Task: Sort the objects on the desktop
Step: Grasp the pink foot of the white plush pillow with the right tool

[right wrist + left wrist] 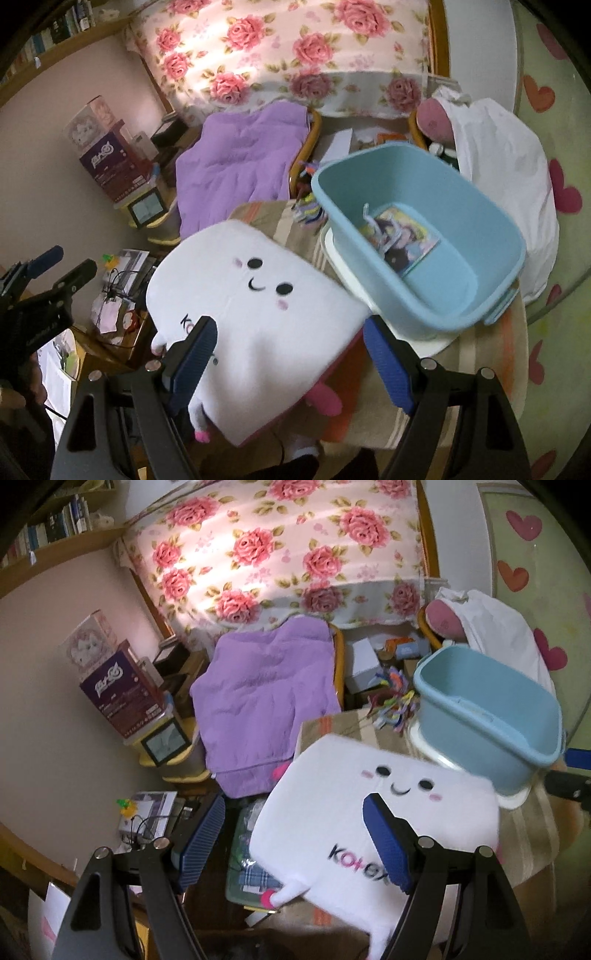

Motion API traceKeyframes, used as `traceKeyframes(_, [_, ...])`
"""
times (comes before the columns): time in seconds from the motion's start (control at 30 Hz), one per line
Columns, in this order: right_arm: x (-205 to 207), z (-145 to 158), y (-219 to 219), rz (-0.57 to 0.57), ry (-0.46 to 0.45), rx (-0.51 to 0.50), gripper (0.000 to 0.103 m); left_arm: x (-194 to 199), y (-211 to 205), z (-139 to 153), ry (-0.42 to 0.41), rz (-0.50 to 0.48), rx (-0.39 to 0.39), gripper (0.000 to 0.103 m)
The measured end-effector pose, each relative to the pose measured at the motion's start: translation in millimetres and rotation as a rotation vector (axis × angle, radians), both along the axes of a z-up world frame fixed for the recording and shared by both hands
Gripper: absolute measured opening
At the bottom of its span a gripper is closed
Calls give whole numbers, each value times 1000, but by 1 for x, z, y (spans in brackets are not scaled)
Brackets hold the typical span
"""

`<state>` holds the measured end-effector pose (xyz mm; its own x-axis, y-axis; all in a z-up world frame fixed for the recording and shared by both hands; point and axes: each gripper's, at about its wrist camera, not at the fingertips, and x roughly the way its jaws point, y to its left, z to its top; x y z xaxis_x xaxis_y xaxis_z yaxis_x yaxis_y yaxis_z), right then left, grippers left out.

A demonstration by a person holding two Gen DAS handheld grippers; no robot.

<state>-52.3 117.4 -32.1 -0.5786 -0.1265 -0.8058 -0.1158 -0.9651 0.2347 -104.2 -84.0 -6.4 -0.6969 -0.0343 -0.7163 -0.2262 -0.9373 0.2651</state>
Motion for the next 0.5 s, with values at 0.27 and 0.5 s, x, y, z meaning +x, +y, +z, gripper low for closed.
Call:
traceKeyframes(0.27, [15,-36,-6,-56,-92,-83,85,-25,-46,-46,-102,16,-25,81])
traceKeyframes(0.5, [28,-95,-25,-120,-211,-164,85,-52,-75,-93,-181,-11,-27,81])
